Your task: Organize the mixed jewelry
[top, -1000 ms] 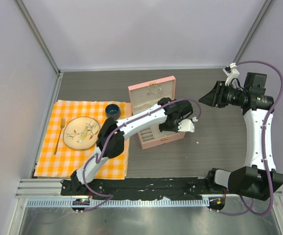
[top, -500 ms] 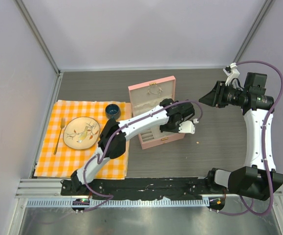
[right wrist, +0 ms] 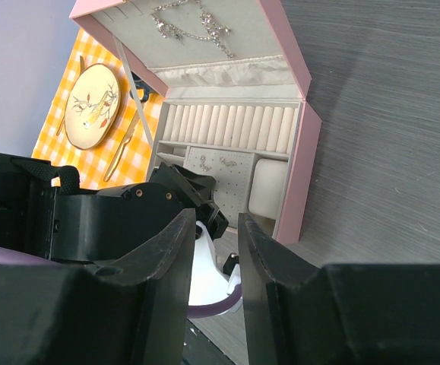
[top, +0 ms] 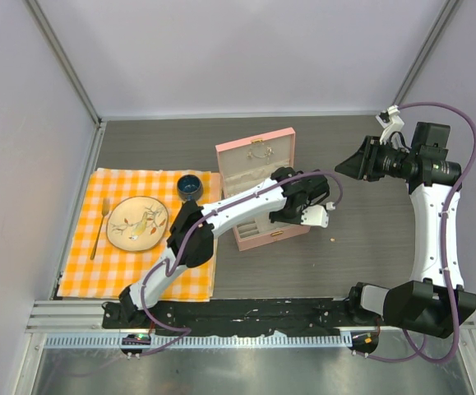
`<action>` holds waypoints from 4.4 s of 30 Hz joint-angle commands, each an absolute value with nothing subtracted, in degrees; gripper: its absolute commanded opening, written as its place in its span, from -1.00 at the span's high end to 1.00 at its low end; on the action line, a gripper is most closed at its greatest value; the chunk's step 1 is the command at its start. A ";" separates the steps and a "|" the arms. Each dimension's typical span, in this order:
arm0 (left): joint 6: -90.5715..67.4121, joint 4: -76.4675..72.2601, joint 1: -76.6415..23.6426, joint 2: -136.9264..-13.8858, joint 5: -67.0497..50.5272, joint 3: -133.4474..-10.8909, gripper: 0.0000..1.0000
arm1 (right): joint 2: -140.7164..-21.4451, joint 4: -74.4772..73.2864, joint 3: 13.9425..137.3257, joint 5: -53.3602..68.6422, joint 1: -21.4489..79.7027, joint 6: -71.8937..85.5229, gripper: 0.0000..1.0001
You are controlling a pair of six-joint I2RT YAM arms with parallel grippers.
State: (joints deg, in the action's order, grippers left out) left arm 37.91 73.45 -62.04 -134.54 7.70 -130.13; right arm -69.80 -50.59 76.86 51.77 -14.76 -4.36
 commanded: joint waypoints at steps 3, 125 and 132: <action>38.58 72.77 -63.10 -135.79 6.59 -132.36 0.74 | -67.67 -48.69 76.82 53.09 -15.03 -4.13 0.30; 21.97 46.06 -38.32 -92.46 -13.54 -88.94 0.34 | -77.61 -35.42 40.96 17.23 2.90 -41.66 0.38; 22.15 46.14 -38.14 -92.63 -13.71 -89.12 0.33 | -78.31 -35.07 40.96 16.79 3.34 -41.40 0.46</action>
